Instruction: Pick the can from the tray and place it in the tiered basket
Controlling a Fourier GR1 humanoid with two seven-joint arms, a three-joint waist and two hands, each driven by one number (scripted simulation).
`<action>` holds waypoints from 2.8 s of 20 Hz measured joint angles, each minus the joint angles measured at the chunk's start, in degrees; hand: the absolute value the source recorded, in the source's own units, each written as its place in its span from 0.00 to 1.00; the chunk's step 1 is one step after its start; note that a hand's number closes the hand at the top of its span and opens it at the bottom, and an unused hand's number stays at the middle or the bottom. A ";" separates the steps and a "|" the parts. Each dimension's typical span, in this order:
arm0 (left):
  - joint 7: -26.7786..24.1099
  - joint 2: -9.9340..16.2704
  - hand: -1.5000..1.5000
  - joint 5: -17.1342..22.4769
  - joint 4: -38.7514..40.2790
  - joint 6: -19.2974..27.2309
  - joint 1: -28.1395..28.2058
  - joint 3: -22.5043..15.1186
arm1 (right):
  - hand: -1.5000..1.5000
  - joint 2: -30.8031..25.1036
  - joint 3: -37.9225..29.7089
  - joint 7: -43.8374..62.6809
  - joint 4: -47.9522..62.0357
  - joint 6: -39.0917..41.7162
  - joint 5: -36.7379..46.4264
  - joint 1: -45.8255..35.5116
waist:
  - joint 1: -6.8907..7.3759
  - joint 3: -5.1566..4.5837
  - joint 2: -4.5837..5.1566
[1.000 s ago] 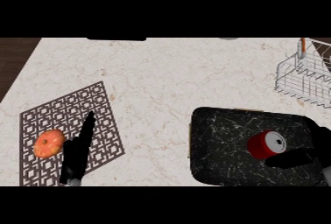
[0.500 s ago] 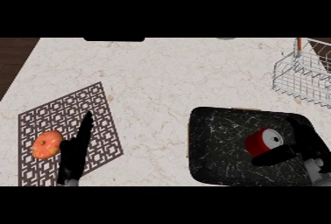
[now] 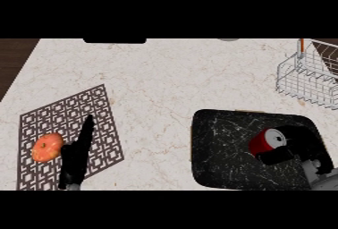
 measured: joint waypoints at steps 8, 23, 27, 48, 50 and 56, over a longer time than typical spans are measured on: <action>-0.52 -0.51 0.50 -0.50 0.14 -0.92 0.15 0.54 | 1.00 2.05 1.39 -3.15 3.51 0.36 6.86 -1.54 | -0.02 -0.25 -0.25; 0.36 -0.48 0.50 0.00 -0.70 -0.81 1.83 2.49 | 1.00 -19.80 -9.42 -47.64 9.34 9.07 3.54 7.30 | -2.91 0.75 -0.06; -0.90 -1.10 0.50 -0.39 -0.49 0.09 2.47 2.75 | 1.00 -24.31 -20.28 -61.50 14.24 11.87 -5.70 8.32 | -3.73 0.71 -0.22; 2.66 -2.13 0.50 -3.12 -1.26 -2.37 -0.16 1.70 | 1.00 -41.08 -45.75 -82.96 39.14 28.74 -14.94 -2.44 | 0.80 0.31 0.58; 2.44 -1.99 0.50 -2.87 -0.91 -3.21 -0.38 2.22 | 1.00 -40.70 -43.70 -80.56 39.56 28.66 -13.83 -6.01 | 1.11 0.29 0.63; 1.96 -2.67 0.50 -3.52 -0.42 -3.93 -1.02 2.39 | 1.00 -38.31 -37.64 -77.35 44.16 28.59 -9.10 -17.86 | 2.02 0.31 0.82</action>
